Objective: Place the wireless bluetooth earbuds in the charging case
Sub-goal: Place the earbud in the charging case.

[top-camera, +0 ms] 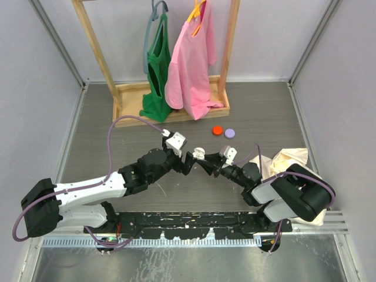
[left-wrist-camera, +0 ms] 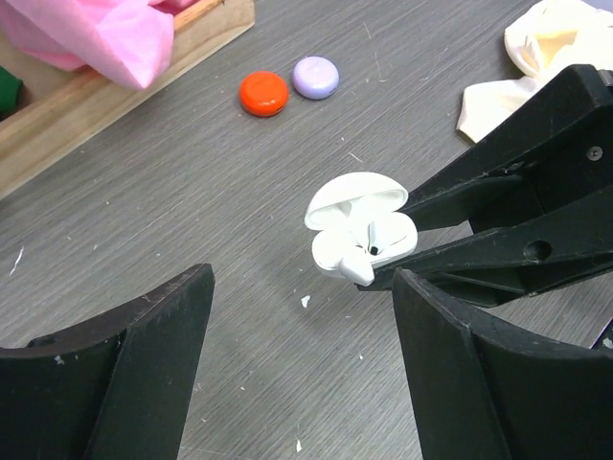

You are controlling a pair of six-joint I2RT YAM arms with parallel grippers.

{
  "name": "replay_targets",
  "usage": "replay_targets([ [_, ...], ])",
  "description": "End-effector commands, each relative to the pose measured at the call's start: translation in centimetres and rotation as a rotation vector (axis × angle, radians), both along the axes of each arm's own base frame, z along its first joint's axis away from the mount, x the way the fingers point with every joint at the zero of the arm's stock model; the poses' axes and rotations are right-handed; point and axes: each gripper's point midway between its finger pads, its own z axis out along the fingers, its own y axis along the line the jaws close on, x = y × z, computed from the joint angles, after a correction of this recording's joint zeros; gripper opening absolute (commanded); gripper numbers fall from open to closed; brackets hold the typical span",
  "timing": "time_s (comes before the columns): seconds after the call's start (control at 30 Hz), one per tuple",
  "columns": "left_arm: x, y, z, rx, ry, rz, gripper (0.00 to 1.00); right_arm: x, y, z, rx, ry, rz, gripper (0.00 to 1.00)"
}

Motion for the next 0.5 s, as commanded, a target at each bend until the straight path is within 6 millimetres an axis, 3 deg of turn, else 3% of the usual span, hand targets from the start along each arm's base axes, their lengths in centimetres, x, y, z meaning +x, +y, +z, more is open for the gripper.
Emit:
replay_targets([
  [0.0,1.1,-0.6,2.8,-0.075,-0.023,0.037,0.77,0.0,-0.3,4.3,0.103,-0.136,-0.009,0.01],
  [0.47,3.1,1.7,1.0,-0.039,0.046,0.139,0.77,-0.1,-0.3,4.2,0.104,-0.134,-0.006,0.01],
])
